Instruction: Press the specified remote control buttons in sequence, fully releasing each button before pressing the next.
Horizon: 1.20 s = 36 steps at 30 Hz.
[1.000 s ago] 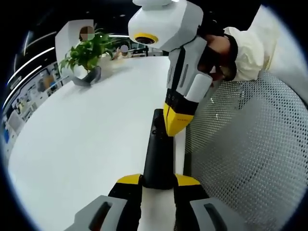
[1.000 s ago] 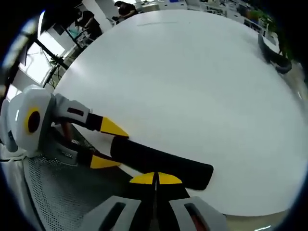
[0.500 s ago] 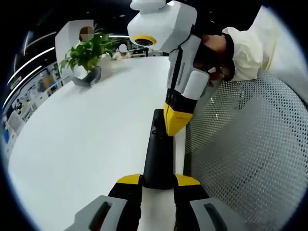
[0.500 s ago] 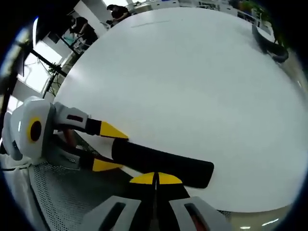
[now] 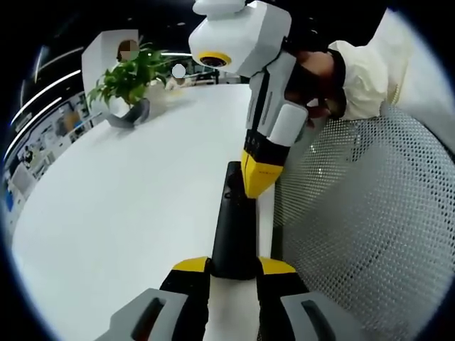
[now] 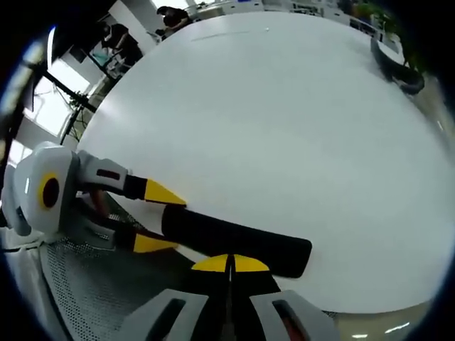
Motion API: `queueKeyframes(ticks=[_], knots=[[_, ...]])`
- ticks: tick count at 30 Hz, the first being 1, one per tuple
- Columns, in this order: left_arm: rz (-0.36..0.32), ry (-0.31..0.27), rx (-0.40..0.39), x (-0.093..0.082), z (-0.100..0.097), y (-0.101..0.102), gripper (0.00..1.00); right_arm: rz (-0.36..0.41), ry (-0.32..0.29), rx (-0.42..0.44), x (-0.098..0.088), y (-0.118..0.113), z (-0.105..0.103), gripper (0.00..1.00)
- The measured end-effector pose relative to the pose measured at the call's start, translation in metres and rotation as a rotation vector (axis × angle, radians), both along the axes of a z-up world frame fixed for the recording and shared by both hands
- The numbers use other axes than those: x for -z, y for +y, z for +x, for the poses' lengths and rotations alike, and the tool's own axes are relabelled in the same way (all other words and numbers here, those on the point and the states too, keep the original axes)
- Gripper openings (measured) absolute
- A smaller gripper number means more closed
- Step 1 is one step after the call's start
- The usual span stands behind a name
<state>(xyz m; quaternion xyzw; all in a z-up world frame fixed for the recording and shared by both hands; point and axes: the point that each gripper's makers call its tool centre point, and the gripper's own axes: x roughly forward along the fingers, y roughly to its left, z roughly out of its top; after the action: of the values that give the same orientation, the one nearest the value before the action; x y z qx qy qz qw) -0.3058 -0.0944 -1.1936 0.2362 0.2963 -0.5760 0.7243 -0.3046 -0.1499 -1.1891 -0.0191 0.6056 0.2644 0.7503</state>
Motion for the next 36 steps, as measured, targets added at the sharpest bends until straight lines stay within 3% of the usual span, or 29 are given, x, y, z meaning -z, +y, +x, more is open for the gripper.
queueKeyframes(ticks=[13,18,22,25,28,36], knots=[[0.000,0.000,0.003,0.0000,-0.0001,-0.0004,0.25,-0.057,-0.056,-0.073,0.0010,0.0010,-0.0015,0.00],[0.000,-0.001,0.003,0.0001,-0.0001,-0.0003,0.25,-0.011,-0.017,-0.005,0.0010,-0.0014,-0.0001,0.00],[0.000,-0.001,0.003,0.0003,-0.0002,-0.0003,0.25,-0.006,-0.005,-0.002,0.0015,0.0004,-0.0024,0.00],[0.001,-0.007,0.008,0.0002,-0.0001,-0.0006,0.25,-0.026,-0.009,-0.029,0.0024,0.0025,-0.0038,0.00],[0.001,-0.001,-0.008,0.0002,0.0010,0.0002,0.25,-0.078,-0.062,-0.097,0.0021,0.0041,-0.0015,0.00],[0.000,0.001,-0.011,0.0003,0.0021,0.0000,0.25,-0.015,-0.009,-0.018,0.0015,0.0012,-0.0007,0.00]])
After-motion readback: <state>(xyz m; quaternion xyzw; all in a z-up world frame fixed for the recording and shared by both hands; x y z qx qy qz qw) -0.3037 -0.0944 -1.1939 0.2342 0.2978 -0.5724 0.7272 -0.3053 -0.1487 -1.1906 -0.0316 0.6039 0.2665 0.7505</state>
